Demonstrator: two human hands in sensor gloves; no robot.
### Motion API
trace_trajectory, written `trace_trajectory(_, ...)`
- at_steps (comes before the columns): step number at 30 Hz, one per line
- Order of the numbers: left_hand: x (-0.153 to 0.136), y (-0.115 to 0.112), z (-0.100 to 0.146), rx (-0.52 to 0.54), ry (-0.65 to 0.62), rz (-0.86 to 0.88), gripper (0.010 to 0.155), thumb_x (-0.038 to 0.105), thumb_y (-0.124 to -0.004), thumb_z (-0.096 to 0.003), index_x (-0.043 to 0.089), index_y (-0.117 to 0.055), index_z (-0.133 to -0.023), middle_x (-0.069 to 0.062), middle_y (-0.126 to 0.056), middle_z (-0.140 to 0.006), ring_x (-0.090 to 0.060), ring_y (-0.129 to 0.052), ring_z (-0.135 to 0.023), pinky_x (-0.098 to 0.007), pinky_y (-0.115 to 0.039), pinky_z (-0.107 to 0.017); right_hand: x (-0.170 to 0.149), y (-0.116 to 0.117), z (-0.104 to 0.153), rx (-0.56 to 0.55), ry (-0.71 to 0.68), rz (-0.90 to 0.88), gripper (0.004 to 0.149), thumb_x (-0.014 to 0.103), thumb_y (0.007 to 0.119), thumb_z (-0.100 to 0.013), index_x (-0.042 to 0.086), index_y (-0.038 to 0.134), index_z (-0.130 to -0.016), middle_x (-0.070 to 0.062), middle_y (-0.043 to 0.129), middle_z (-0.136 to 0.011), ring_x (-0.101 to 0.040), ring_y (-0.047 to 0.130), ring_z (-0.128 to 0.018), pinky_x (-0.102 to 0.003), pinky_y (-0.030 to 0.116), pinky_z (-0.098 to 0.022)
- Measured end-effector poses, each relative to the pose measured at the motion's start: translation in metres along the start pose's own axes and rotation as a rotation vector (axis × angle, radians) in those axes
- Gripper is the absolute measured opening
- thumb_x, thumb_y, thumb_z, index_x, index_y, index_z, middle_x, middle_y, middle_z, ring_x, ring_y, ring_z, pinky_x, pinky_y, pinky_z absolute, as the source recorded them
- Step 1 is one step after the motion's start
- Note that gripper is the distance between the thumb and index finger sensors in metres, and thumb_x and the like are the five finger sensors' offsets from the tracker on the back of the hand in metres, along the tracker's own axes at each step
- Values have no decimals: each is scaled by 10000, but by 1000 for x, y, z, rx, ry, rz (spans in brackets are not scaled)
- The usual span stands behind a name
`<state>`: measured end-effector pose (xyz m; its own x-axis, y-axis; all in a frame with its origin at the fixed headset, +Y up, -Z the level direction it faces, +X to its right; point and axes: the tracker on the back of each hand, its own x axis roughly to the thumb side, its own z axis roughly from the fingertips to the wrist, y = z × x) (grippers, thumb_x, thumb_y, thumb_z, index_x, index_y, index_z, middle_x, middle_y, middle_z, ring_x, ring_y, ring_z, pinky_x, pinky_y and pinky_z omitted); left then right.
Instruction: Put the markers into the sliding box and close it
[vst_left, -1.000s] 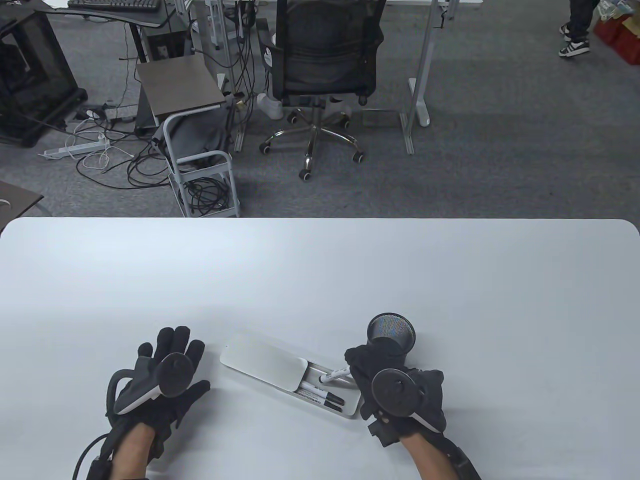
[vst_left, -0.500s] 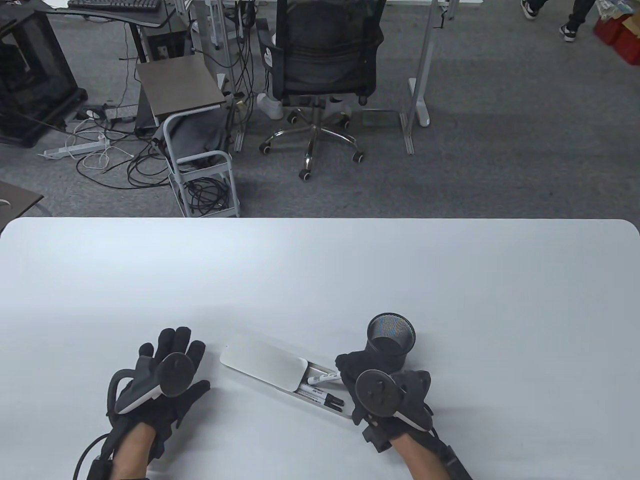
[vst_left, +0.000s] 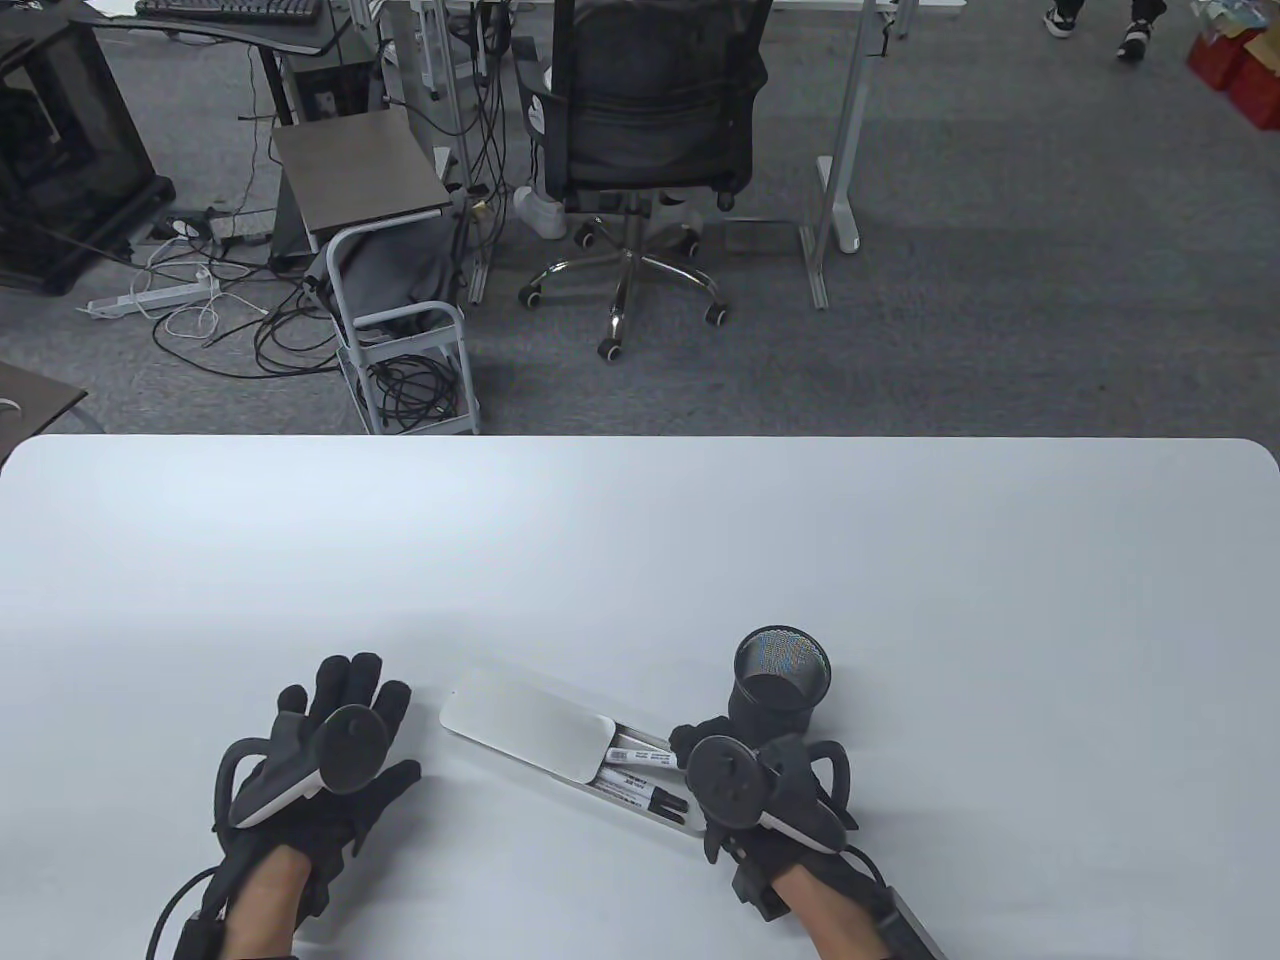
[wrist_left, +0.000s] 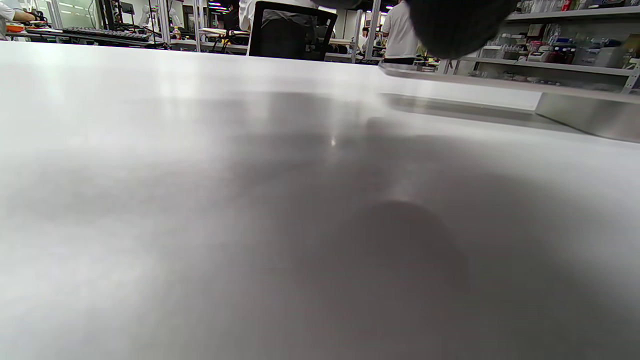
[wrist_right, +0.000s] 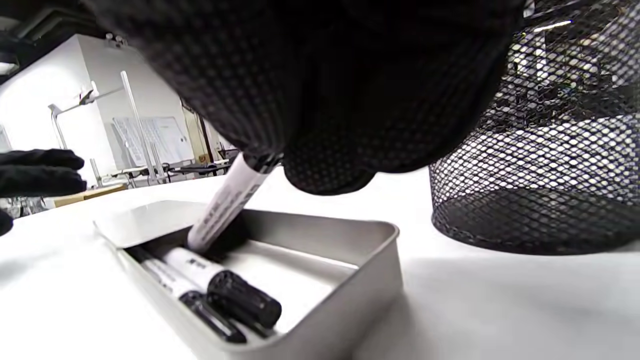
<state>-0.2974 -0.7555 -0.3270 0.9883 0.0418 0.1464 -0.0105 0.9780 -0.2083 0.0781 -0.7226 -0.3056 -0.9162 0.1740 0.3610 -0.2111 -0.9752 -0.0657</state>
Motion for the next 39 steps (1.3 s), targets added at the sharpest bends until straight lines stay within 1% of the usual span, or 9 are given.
trace_trajectory(9, 0, 0, 0, 0, 0, -1, 823, 614, -666, -463, 313, -294, -1132, 51, -14, -1169, -256, 44, -1057, -574, -76, -710, 8, 7, -1, 14, -24, 95, 446, 290, 922, -390, 226, 847, -825, -91, 993, -802, -184, 1119, -515, -350, 982, -378)
trace_trajectory(20, 0, 0, 0, 0, 0, -1, 823, 615, -666, -463, 312, -294, -1132, 50, -15, -1169, -256, 44, -1056, -574, -76, -710, 21, 17, -2, 27, -73, 190, 451, 318, 937, -376, 219, 868, -810, -46, 1050, -731, -180, 1157, -451, -329, 986, -340)
trace_trajectory(23, 0, 0, 0, 0, 0, -1, 823, 615, -665, -462, 313, -294, -1132, 49, -16, -1169, -258, 44, -1056, -574, -76, -710, 26, 20, -2, 26, -92, 226, 449, 331, 940, -374, 222, 875, -804, -27, 1073, -699, -142, 1136, -391, -315, 969, -292)
trace_trajectory(24, 0, 0, 0, 0, 0, -1, 824, 615, -665, -462, 312, -294, -1132, 50, -16, -1169, -258, 43, -1056, -574, -76, -709, 27, 22, -2, 24, -97, 240, 448, 333, 940, -373, 224, 876, -803, -18, 1079, -691, -179, 1128, -377, -313, 965, -284)
trace_trajectory(32, 0, 0, 0, 9, -4, 1, 823, 615, -666, -462, 311, -296, -1132, 48, -17, -1169, -259, 42, -1056, -575, -77, -707, 36, 29, -4, 14, -137, 313, 415, 351, 935, -379, 235, 905, -777, 49, 1118, -627, -140, 1103, -311, -304, 936, -234)
trace_trajectory(39, 0, 0, 0, 10, -5, 0, 824, 615, -665, -462, 311, -296, -1132, 48, -17, -1169, -259, 42, -1055, -575, -77, -708, 39, 33, -4, 14, -152, 345, 384, 344, 934, -385, 242, 932, -755, 87, 1129, -601, -114, 1099, -323, -304, 929, -233)
